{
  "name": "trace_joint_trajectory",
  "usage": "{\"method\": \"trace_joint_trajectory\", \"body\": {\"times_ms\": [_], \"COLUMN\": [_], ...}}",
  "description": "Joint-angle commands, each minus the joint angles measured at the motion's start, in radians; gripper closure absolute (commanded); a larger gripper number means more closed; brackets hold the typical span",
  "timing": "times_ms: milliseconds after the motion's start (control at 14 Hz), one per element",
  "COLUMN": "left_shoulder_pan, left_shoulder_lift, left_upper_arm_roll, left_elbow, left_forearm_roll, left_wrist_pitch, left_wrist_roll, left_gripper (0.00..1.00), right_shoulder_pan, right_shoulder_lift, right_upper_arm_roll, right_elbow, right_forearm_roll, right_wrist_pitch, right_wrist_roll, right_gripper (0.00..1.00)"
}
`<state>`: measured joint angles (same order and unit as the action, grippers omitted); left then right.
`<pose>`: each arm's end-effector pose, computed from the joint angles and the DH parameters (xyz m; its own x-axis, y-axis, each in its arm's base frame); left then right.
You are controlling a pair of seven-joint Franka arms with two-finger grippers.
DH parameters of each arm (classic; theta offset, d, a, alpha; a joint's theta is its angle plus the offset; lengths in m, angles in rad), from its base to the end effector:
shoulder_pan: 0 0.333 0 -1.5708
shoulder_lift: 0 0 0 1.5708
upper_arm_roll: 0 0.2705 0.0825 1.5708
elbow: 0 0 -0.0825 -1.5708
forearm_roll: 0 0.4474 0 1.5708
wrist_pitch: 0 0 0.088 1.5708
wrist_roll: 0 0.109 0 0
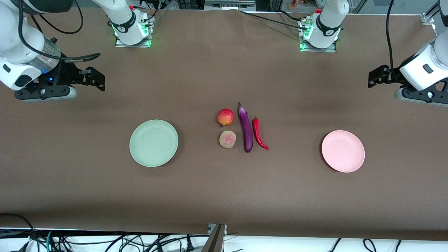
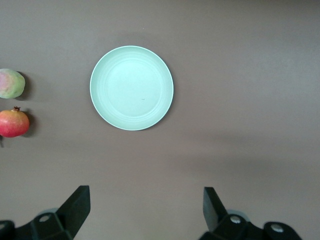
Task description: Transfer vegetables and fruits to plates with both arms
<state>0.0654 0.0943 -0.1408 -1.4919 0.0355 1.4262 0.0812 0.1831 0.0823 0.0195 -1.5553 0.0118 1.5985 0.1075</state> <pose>0.6243 -0.0396 0.5491 0.9755 -0.1514 -0.1597 -0.1548 -0.9879 -0.0094 0.6268 0.1297 0.5359 0.9947 0.0945 -0.0403 0.0942 -0.9955 -0.0091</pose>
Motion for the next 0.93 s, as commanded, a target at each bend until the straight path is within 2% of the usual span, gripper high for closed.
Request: {"method": "trace_joint_trajectory", "body": {"times_ms": [0,857], "left_shoulder_pan": [-0.001,0.002], "left_shoulder_lift": [0.01,0.015], "left_upper_arm_roll": [0.0,0.0], "left_elbow": [0.028,0.024], "left_forearm_roll": [-0.013,-0.014], "left_wrist_pitch": [-0.026,-0.059], "left_wrist_roll": [-0.006,-0.005], "left_gripper": [0.0,0.0], "right_shoulder_pan": [-0.002,0.003], "right_shoulder_lift": [0.01,0.004], "right_upper_arm_roll": [0.002,0.01], "right_elbow": [0.011,0.011], "right_forearm_roll": [0.01,0.01], "right_wrist_pitch": [0.018,0.003], "right_wrist_roll": [-0.005,-0.015], "right_gripper": [0.0,0.0]}}
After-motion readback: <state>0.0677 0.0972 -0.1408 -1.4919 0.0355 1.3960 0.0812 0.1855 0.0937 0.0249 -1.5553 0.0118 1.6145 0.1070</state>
